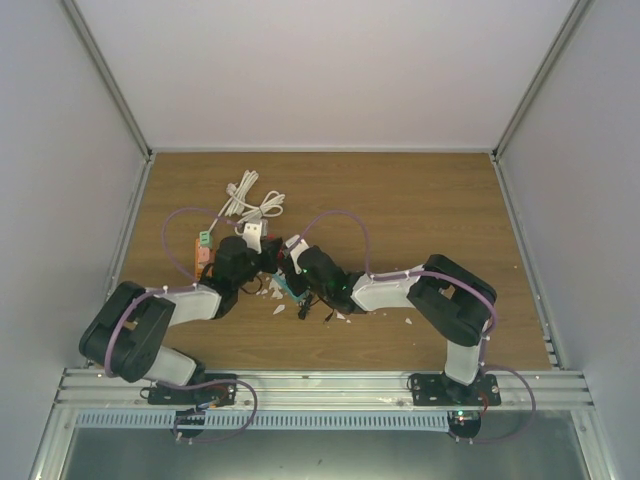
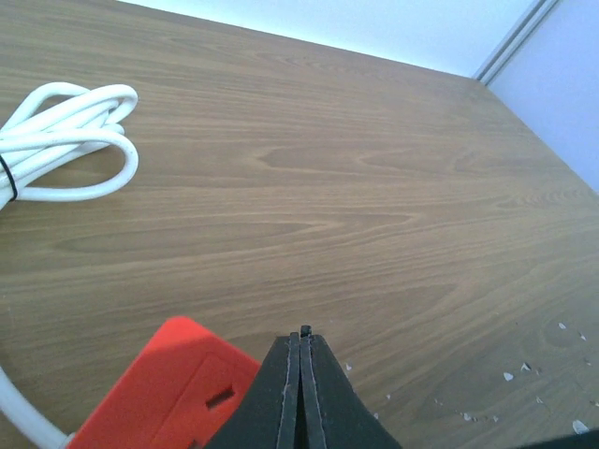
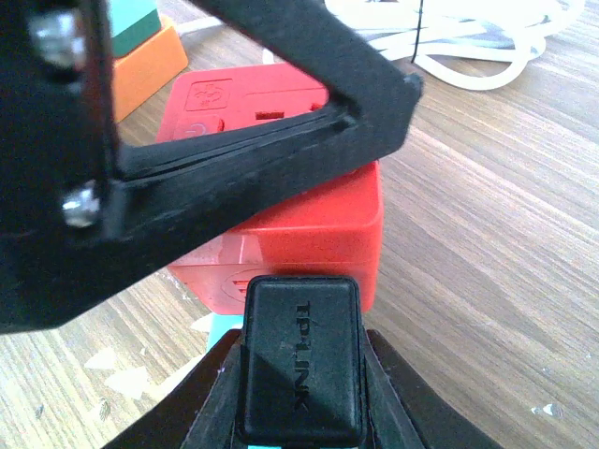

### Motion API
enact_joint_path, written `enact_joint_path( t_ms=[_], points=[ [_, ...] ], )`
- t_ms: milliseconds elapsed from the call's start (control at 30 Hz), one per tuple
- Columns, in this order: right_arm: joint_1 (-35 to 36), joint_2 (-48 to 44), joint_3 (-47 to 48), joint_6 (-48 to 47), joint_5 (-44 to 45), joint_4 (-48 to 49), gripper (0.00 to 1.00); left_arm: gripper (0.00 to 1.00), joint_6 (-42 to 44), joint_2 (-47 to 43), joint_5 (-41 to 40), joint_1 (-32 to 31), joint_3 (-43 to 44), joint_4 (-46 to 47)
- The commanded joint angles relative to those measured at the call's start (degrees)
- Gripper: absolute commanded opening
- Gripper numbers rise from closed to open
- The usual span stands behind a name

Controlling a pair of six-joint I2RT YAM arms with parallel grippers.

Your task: Insert the plug

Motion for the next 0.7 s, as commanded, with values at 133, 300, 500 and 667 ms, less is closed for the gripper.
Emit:
enact_joint_path(
  t_ms=[133,300,500,667],
  points=[
    [0.51,3.83,-3.87,1.96,-5.5,-14.36,0.01,0.0,-0.04,2.92,-0.5,-1.94,-5.68,-4.17],
    [0.45,3.88,-3.96,2.05,-5.66,-14.43,0.0,0.0,0.08,4.06,-1.74,-2.65,-4.53,-5.52],
    [-0.2,4.8,-3.41,1.95,-7.27,-14.71,0.0,0.0,0.01,6.23,-1.91,-2.9,-2.73,-7.33],
    [-0.56,4.85,-3.6,2.14,-6.96,-14.71,0.0,0.0,-0.71,6.0,-2.93,-3.0,-2.74,-8.04]
  ],
)
